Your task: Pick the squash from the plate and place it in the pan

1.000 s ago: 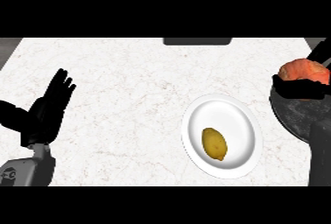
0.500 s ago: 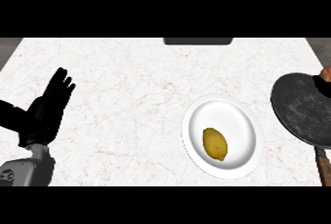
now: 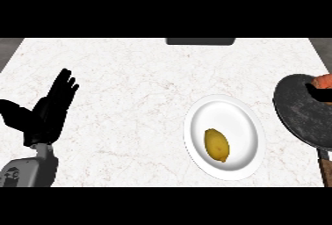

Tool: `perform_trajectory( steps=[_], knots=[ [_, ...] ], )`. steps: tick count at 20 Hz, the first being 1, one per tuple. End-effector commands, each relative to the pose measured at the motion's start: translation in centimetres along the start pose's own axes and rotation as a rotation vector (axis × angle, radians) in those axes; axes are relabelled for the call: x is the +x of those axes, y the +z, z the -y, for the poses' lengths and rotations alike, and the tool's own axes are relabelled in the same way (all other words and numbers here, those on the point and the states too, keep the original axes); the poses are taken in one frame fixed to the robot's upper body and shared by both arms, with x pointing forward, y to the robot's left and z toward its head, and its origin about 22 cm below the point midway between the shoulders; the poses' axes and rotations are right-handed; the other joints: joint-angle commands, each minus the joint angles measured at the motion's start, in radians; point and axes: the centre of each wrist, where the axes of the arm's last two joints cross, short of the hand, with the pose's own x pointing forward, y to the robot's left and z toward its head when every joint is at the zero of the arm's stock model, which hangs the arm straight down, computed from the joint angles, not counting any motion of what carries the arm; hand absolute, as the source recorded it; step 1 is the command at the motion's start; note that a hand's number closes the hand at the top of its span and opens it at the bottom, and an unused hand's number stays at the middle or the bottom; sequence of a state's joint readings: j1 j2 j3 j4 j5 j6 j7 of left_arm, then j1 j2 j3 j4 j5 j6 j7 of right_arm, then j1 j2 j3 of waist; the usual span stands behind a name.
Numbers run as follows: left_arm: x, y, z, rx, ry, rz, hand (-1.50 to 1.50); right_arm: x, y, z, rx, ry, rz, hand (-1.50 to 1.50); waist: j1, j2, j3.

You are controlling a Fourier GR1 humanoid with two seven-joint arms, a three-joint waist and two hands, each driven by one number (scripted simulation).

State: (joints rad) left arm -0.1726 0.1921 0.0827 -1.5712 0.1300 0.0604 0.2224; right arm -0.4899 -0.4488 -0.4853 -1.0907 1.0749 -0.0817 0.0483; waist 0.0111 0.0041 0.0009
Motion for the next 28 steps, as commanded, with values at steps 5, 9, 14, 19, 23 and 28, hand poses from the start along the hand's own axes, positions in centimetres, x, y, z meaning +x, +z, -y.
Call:
perform_trajectory(
  steps=[5,9,14,19,23,28],
  knots=[
    [-0.5,0.2,0.0,-0.009,0.019,-0.013,0.0,-4.5,0.1,-4.4,0.152,-0.089,-0.262,-1.5,0.007,0.002,0.0],
    [0.3,0.7,0.1,0.013,0.006,0.013,0.0,-4.8,-0.3,-6.1,0.212,-0.131,-0.21,-1.5,0.011,0.002,0.001],
    [-0.1,0.4,-0.4,-0.015,0.006,0.003,0.0,-5.1,-0.3,-5.8,0.088,-0.307,-0.166,-1.5,0.002,-0.001,0.0],
    [-0.3,0.3,0.2,0.03,0.01,-0.008,0.0,-9.6,-0.1,-2.1,-0.039,-0.558,-0.17,-1.5,-0.024,-0.007,0.0],
    [-1.2,0.5,0.1,0.031,0.003,-0.027,0.0,-13.3,2.0,-1.7,-0.073,-0.74,-0.219,-1.5,-0.033,-0.008,0.0],
    [-1.1,0.8,-1.1,0.057,-0.004,-0.011,0.0,-19.6,5.6,2.4,-0.066,-0.874,-0.146,-1.5,-0.043,-0.011,-0.002]
  ],
)
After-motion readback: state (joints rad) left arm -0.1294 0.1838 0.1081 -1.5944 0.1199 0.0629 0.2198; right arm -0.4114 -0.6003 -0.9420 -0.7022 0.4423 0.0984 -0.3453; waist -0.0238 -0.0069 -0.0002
